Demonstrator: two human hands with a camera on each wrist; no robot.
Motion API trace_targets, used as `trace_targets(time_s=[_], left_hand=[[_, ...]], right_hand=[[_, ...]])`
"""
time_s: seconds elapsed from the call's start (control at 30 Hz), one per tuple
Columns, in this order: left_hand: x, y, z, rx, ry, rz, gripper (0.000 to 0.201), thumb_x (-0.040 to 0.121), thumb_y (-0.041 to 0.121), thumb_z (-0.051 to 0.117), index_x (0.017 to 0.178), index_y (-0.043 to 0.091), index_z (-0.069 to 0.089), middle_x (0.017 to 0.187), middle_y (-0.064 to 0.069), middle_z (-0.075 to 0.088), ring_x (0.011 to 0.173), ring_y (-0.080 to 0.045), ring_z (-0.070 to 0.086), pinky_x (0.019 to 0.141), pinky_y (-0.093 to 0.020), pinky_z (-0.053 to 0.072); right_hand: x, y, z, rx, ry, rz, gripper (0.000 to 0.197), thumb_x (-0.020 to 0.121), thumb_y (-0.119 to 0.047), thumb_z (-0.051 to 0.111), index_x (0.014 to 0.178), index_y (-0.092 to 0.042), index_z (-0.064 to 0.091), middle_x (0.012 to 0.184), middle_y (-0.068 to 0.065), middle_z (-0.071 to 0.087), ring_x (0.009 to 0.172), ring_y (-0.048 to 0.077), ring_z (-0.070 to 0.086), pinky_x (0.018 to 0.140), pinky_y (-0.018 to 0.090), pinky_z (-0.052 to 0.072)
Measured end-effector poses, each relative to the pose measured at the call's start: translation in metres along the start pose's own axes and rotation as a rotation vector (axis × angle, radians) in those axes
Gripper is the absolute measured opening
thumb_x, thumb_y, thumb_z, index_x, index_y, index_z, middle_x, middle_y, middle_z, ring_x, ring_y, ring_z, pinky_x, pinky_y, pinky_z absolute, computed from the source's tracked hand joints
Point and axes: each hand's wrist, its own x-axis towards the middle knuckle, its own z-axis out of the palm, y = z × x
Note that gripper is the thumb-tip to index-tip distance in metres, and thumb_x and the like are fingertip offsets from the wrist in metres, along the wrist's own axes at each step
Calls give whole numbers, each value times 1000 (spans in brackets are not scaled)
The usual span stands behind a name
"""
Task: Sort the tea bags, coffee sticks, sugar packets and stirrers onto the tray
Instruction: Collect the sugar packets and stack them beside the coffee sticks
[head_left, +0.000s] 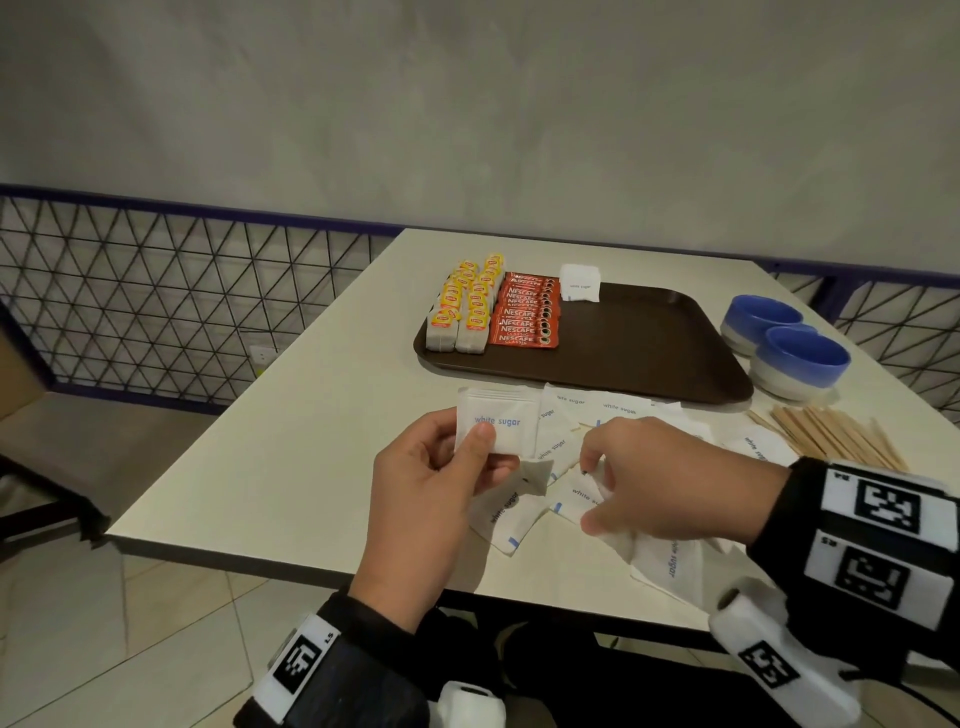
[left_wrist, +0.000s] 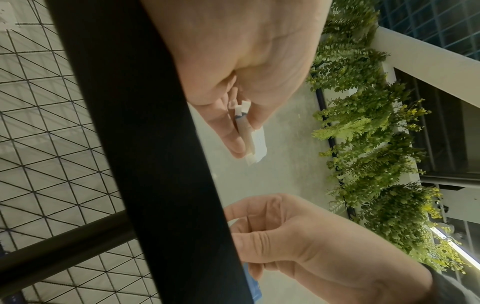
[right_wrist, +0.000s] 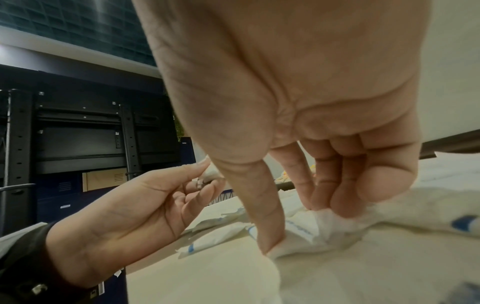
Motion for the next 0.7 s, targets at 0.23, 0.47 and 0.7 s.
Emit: trace_targets(time_s=[0.23, 0.47, 0.7], left_hand=[[-1, 1, -1, 17, -35, 4, 15, 97, 13, 65, 107, 16, 75, 91, 2, 80, 82, -22, 77, 72, -23, 61], [0, 0, -1, 34, -34, 1, 16, 97, 13, 64, 107, 18, 75, 93, 6, 80, 83, -20, 77, 73, -23, 61], [2, -1, -2, 53, -11, -6, 13, 96, 14, 67, 105, 16, 76, 92, -2, 80, 83, -26, 77, 82, -45, 63]], right_hand=[[3, 0, 7, 78, 38, 7, 41, 85, -36, 76, 119, -28, 55, 97, -12, 57, 88, 9, 57, 66, 21, 45], [6, 2, 4, 111, 18, -3, 57, 84, -30, 80, 130, -31, 47, 93, -12, 59, 83, 10, 60, 65, 20, 45], [4, 10, 0, 284, -8, 12, 29, 84, -20, 81, 106, -34, 68, 89, -12, 64, 80, 9, 63, 67, 17, 47]])
